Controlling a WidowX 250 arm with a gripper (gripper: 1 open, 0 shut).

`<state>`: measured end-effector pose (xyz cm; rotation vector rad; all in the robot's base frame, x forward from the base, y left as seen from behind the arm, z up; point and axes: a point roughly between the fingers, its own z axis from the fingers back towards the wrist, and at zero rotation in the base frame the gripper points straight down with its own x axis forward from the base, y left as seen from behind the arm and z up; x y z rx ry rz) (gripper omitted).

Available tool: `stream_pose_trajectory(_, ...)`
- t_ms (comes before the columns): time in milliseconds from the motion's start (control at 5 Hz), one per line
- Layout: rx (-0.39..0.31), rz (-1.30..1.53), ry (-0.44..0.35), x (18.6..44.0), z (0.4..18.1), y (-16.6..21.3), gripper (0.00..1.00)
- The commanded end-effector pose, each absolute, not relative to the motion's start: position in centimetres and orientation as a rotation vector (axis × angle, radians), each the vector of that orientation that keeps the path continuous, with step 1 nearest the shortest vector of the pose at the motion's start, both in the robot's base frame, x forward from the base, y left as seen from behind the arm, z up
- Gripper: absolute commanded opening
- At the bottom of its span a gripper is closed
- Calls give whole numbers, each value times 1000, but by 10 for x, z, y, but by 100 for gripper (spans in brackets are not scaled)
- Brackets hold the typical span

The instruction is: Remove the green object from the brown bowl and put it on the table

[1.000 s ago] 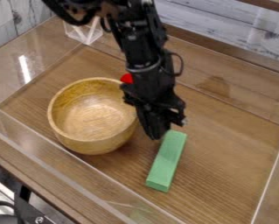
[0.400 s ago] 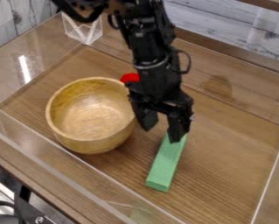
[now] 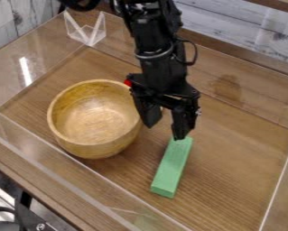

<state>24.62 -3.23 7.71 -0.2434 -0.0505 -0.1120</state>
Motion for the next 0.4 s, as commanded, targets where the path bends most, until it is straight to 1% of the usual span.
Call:
stream_pose_trajectory(0, -233, -125, -101, 257, 90, -40, 100)
stream_pose_trajectory(200, -227, -128, -93, 258, 85, -45, 100)
